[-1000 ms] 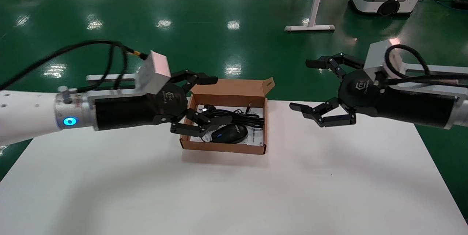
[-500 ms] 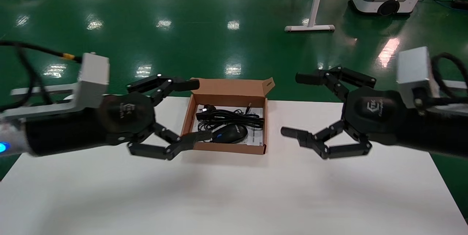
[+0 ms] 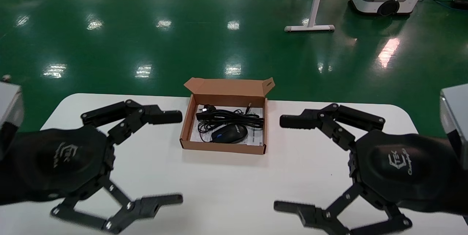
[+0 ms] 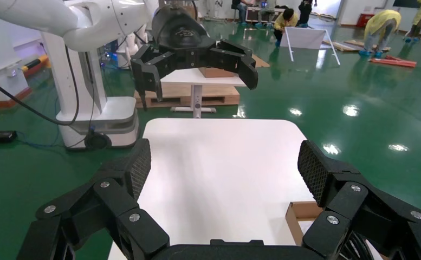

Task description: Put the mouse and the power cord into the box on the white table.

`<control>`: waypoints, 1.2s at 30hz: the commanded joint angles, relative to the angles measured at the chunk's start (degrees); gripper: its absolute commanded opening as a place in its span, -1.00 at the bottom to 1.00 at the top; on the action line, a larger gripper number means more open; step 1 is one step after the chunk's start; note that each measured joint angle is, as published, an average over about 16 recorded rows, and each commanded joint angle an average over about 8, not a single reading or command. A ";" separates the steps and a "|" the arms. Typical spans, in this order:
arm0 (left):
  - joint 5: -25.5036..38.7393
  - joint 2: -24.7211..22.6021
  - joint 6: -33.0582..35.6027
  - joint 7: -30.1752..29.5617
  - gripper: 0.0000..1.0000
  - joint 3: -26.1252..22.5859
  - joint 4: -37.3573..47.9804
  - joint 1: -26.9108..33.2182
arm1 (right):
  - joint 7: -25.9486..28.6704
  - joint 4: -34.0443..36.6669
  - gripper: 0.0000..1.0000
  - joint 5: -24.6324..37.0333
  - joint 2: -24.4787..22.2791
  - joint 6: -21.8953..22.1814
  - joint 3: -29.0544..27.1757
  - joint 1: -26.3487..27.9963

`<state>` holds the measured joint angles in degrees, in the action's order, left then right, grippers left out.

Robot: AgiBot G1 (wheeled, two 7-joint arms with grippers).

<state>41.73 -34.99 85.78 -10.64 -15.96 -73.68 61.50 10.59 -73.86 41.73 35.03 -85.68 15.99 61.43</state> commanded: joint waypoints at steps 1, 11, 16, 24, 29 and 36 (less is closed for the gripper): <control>-0.96 0.96 0.50 -0.66 1.00 0.84 -1.54 -0.99 | 0.89 -1.57 1.00 -0.78 -0.44 -0.26 -0.55 -0.93; -0.69 0.65 0.32 -0.45 1.00 0.57 -0.96 -0.67 | 0.62 -0.89 1.00 -0.55 -0.32 -0.20 -0.38 -0.61; -0.39 0.41 0.16 -0.30 1.00 0.34 -0.56 -0.41 | 0.46 -0.47 1.00 -0.31 -0.21 -0.14 -0.24 -0.36; -0.12 0.16 0.02 -0.19 1.00 0.12 -0.19 -0.17 | 0.31 -0.09 1.00 -0.09 -0.12 -0.09 -0.11 -0.12; -0.01 0.08 -0.02 -0.16 1.00 0.04 -0.04 -0.08 | 0.26 0.04 1.00 -0.02 -0.09 -0.07 -0.07 -0.03; 0.08 0.01 -0.06 -0.13 1.00 -0.03 0.07 0.01 | 0.23 0.15 1.00 0.03 -0.07 -0.05 -0.04 0.03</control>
<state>41.80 -34.97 85.72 -10.77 -15.98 -73.62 61.50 10.83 -73.72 41.76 34.96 -85.73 15.95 61.45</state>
